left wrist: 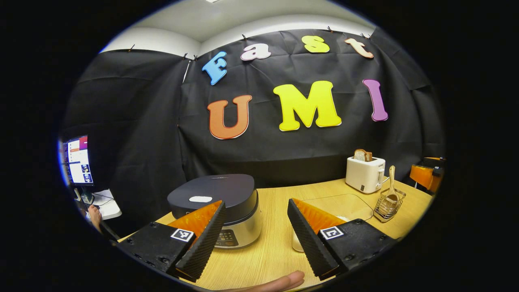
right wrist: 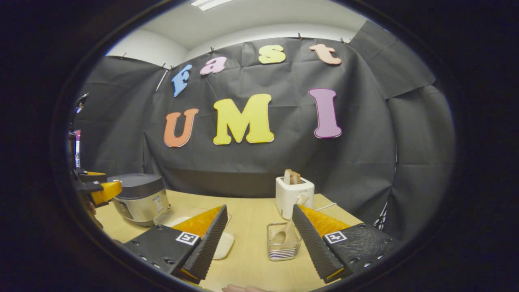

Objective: Close the left gripper, press the button to open the rice cooker; take a wooden spoon from the chopstick holder with the right hand, scoop a spoonful of rice and pour it into the rice cooker, then put the wooden spoon back into the chopstick holder.

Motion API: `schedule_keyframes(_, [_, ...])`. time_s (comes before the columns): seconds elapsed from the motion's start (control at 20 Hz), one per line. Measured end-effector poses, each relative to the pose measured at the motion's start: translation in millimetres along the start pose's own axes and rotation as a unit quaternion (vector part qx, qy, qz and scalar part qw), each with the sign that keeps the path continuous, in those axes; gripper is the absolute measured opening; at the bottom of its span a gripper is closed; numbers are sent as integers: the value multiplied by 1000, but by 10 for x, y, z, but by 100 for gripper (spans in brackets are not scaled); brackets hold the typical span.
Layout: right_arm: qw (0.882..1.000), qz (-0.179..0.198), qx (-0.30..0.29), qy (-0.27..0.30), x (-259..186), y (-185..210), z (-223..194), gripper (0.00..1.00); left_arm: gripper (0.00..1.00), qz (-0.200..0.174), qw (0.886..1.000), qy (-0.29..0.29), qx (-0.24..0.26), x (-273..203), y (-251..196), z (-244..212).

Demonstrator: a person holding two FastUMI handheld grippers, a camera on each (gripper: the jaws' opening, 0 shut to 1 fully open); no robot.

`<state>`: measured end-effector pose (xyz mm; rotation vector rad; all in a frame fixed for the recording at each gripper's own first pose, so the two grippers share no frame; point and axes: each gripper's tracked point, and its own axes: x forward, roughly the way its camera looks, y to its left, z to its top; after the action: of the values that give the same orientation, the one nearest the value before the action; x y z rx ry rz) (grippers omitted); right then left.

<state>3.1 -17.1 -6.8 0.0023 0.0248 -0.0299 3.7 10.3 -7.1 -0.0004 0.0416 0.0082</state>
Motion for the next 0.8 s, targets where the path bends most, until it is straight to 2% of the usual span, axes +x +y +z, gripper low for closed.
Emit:
schedule_keyframes(0.05, [1000, -2, 1, 2, 0, -56, -23, 92, 96, 3, 1000, -3, 1, 2, 21, 39])
schedule_keyframes(0.25, [1000, -20, 11, 8, -2, -269, -37, 92, 96, 4, 1000, -4, 1, 23, 96, 58])
schedule_keyframes(0.3, [1000, -23, 15, 9, 6, -307, -44, 99, 96, 3, 1000, 0, 3, 32, 113, 59])
schedule_keyframes(0.45, [1000, -20, 22, 10, 4, -306, -35, 99, 94, 28, 999, 15, 26, 98, 358, 76])
schedule_keyframes(0.55, [1000, -15, 21, 11, -3, -285, -44, 97, 78, 36, 999, 20, 32, 182, 492, 131])
schedule_keyframes(0.75, [1000, -7, 22, 11, -6, -238, -41, 92, 58, 22, 999, 47, 7, 308, 719, 186])
schedule_keyframes(0.8, [1000, -5, 23, 12, -15, -234, -48, 92, 48, 23, 998, 51, 0, 332, 794, 212])
